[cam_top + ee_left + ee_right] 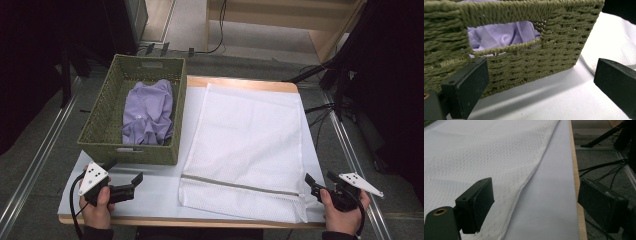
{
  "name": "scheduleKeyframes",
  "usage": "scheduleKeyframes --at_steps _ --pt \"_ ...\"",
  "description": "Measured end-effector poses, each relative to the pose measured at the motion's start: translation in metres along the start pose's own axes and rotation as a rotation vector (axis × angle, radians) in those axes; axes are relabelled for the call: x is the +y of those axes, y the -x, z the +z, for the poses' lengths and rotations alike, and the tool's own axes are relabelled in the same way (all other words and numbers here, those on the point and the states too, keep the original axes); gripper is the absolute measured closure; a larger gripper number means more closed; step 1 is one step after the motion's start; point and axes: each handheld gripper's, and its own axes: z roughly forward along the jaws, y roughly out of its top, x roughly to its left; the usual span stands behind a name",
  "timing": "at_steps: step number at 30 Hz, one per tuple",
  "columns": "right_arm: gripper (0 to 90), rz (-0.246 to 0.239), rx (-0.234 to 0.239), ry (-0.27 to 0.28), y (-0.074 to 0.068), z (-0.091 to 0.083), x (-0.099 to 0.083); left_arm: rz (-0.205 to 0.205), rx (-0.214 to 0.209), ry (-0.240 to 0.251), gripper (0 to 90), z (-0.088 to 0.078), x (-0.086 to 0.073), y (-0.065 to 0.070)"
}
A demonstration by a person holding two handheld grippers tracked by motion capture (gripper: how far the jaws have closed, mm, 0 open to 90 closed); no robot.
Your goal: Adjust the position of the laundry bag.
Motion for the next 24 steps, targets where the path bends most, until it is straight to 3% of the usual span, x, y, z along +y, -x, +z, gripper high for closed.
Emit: scheduleKeyframes --at_steps 2,5,8,10,13,15,18,21,24 --pt "14.0 0.012 0.023 0.011 0.0 0.0 0.003 0.006 0.007 -0.001 0.5 0.001 0.001 0.002" --pt "14.3 -0.04 0.01 0.011 -0.007 0.0 0.01 0.026 -0.004 -0.011 0.7 0.003 0.002 0.009" --pt "14.3 -0.059 0.009 0.016 -0.011 0.005 0.022 0.044 -0.021 -0.025 0.7 0.009 0.004 0.018" --pt "14.5 -0.045 0.013 0.025 -0.009 0.009 0.031 0.034 -0.047 -0.027 0.7 0.013 0.006 0.023" --pt "14.9 -0.042 0.014 0.028 -0.006 0.016 0.044 0.048 -0.065 -0.043 1.3 0.021 0.007 0.037" --pt "15.2 -0.053 0.016 0.01 -0.004 0.024 0.055 0.065 -0.067 -0.057 6.6 0.027 0.007 0.048" --pt "19.2 -0.062 0.009 -0.014 -0.001 0.04 0.072 0.112 -0.078 -0.092 8.1 0.034 0.006 0.063" --pt "29.2 -0.07 -0.016 0.001 0.0 0.053 0.084 0.105 -0.1 -0.109 15.5 0.042 0.007 0.073" --pt "37.5 -0.076 -0.038 -0.03 0.002 0.073 0.097 0.118 -0.102 -0.154 23.4 0.051 0.005 0.082"
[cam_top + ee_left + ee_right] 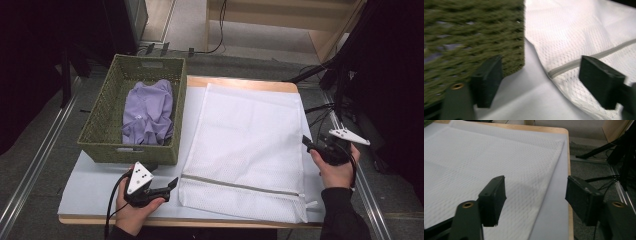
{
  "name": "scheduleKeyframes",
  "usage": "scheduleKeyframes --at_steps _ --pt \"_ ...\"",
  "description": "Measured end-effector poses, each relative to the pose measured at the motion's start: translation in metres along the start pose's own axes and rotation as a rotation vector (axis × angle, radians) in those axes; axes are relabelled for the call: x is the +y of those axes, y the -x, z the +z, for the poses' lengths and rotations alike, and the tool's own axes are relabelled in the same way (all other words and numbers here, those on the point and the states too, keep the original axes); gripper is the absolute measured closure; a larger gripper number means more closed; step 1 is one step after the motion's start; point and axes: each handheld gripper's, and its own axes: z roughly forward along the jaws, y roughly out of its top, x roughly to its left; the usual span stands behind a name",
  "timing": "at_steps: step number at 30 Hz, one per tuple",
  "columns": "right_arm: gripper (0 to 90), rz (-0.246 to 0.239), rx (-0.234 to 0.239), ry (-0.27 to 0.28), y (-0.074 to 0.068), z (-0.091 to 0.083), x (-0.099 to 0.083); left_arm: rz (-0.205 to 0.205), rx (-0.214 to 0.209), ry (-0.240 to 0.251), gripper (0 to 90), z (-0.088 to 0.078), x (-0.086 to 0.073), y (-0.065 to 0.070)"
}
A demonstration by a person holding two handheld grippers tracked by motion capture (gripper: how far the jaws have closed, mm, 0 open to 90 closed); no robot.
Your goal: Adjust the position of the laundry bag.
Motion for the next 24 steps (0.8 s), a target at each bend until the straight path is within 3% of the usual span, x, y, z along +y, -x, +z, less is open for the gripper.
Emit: scheduleKeyframes --at_steps 3,6,8,10,13,16,18,21,23,24 --pt "42.7 0.049 -0.017 -0.033 0.004 0.023 0.01 -0.011 -0.007 -0.069 28.4 0.012 -0.001 0.004" --pt "42.3 0.046 -0.03 -0.081 0.005 0.043 0.015 -0.036 -0.032 -0.122 34.0 0.022 -0.002 0.005" --pt "42.0 0.032 -0.049 -0.138 0.006 0.059 0.017 -0.027 -0.044 -0.134 37.4 0.026 0.0 0.007" --pt "42.6 0.049 -0.054 -0.158 0.009 0.069 0.016 -0.035 -0.077 -0.142 39.9 0.028 0.001 0.01" --pt "42.2 0.101 -0.051 -0.189 0.017 0.084 0.017 -0.039 -0.095 -0.161 43.3 0.033 0.001 0.013" --pt "41.8 0.097 -0.059 -0.205 0.019 0.093 0.018 -0.039 -0.111 -0.18 47.1 0.036 0.001 0.016" --pt "41.6 0.101 -0.051 -0.219 0.018 0.099 0.018 -0.005 -0.087 -0.211 49.6 0.039 0.001 0.02" --pt "43.5 0.082 -0.061 -0.256 0.013 0.108 0.016 0.021 -0.058 -0.209 55.9 0.039 0.001 0.024" --pt "51.4 0.075 -0.104 -0.25 0.011 0.11 0.014 0.028 -0.048 -0.21 64.4 0.039 0.001 0.024" --pt "59.6 0.079 -0.117 -0.248 0.01 0.11 0.015 0.029 -0.053 -0.214 68.3 0.039 0.001 0.024"
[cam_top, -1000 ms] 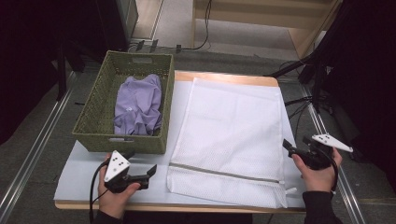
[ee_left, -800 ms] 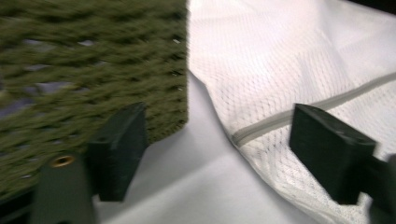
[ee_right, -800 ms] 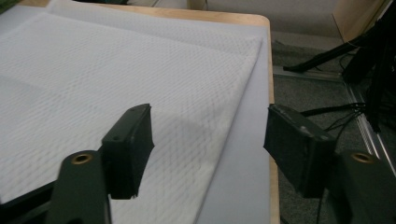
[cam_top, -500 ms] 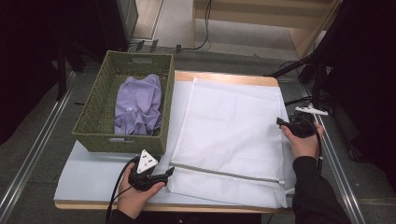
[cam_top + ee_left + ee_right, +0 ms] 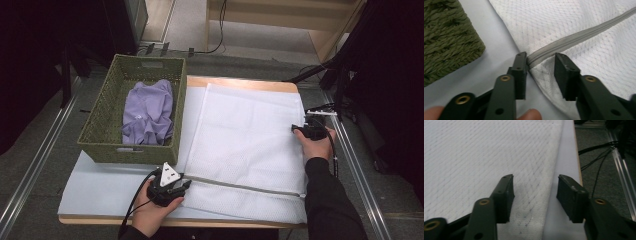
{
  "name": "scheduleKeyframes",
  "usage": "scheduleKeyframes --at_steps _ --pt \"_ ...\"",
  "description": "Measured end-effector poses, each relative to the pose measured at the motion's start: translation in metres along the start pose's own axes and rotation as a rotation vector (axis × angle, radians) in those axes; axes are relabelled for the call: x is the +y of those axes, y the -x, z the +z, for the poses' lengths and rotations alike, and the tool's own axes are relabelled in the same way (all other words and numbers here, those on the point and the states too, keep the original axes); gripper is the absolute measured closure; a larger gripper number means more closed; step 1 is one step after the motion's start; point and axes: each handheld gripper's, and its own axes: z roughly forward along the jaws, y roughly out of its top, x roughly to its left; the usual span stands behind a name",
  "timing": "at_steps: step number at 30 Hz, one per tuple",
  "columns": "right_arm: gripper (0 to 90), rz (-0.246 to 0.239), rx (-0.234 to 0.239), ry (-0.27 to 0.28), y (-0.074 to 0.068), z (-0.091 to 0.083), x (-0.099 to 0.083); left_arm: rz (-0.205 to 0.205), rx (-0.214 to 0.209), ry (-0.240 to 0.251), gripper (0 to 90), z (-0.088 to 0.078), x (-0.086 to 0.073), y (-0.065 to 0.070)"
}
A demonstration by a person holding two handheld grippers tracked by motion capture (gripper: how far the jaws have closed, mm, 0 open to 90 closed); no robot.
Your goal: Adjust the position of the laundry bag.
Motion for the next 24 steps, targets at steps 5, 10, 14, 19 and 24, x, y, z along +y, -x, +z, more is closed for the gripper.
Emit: scheduleKeyframes --at_steps 5,10,14,19,24 --pt "89.1 -0.016 0.05 -0.011 -0.002 0.0 0.002 0.006 -0.037 -0.015 87.6 -0.001 0.002 0.0" --pt "90.0 -0.022 0.063 -0.029 -0.005 0.003 0.009 -0.013 -0.061 -0.009 88.9 -0.002 0.001 -0.004" --pt "90.0 -0.027 0.077 -0.031 -0.008 0.008 0.014 -0.012 -0.056 -0.01 89.0 -0.004 0.0 -0.003" --pt "90.0 -0.025 0.092 -0.031 -0.014 0.012 0.019 -0.024 -0.049 -0.005 88.9 -0.007 -0.002 -0.006" --pt "90.0 -0.065 0.115 -0.03 -0.031 0.018 0.026 -0.038 -0.042 0.005 88.8 -0.01 -0.005 -0.008"
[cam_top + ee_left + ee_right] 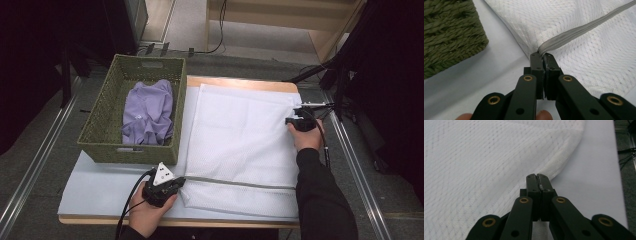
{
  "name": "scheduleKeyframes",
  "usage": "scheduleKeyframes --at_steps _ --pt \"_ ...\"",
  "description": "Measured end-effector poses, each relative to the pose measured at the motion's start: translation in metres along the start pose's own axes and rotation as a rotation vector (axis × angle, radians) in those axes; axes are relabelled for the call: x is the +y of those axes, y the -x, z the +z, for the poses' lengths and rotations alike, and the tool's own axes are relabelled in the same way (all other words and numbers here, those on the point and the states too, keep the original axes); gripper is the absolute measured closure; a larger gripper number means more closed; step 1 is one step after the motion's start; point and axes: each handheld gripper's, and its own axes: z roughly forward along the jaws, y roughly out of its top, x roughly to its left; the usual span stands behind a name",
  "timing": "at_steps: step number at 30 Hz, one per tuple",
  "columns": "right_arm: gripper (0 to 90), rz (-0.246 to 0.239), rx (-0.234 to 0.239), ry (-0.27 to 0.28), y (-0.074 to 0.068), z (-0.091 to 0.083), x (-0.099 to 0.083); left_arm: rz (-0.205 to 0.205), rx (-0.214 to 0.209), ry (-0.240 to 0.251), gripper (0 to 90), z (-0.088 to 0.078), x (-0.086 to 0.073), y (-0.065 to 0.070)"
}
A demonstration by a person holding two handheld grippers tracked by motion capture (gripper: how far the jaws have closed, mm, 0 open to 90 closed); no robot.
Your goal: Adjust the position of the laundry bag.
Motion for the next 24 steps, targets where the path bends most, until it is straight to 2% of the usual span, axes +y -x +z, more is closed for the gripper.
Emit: scheduleKeyframes --at_steps 4,6,8,11,12,16,17,19,22,24 --pt "90.0 -0.021 -0.005 0.002 -0.01 0.006 0.005 -0.004 -0.02 0.019 88.7 -0.003 -0.003 0.002" --pt "90.0 -0.034 -0.03 -0.001 -0.011 0.007 0.007 0.002 -0.026 0.019 88.7 -0.004 -0.005 0.004" --pt "90.0 -0.037 -0.057 -0.007 -0.009 0.007 0.007 0.013 -0.026 0.015 88.6 -0.003 -0.006 0.006" --pt "90.0 -0.022 -0.079 -0.018 -0.004 0.004 0.008 0.006 -0.026 0.014 88.5 -0.003 -0.005 0.006" --pt "90.0 -0.032 -0.095 -0.014 -0.003 0.003 0.008 0.007 -0.023 0.012 88.4 -0.002 -0.004 0.006" --pt "89.4 -0.053 -0.108 -0.009 -0.002 0.001 0.008 0.013 -0.028 0.018 88.3 -0.001 -0.004 0.008" --pt "86.8 -0.047 -0.114 -0.011 -0.001 0.0 0.008 0.015 -0.027 0.01 88.0 -0.001 -0.003 0.008" --pt "72.7 -0.023 -0.128 0.0 0.003 -0.004 0.007 0.011 -0.038 0.012 83.2 -0.001 -0.003 0.007" --pt "51.1 0.015 -0.067 0.006 0.009 -0.011 0.006 -0.016 -0.08 0.063 62.3 -0.005 -0.002 0.003" --pt "43.5 0.002 -0.018 0.019 0.01 -0.021 0.003 -0.021 -0.095 0.086 54.0 -0.007 -0.001 0.002"
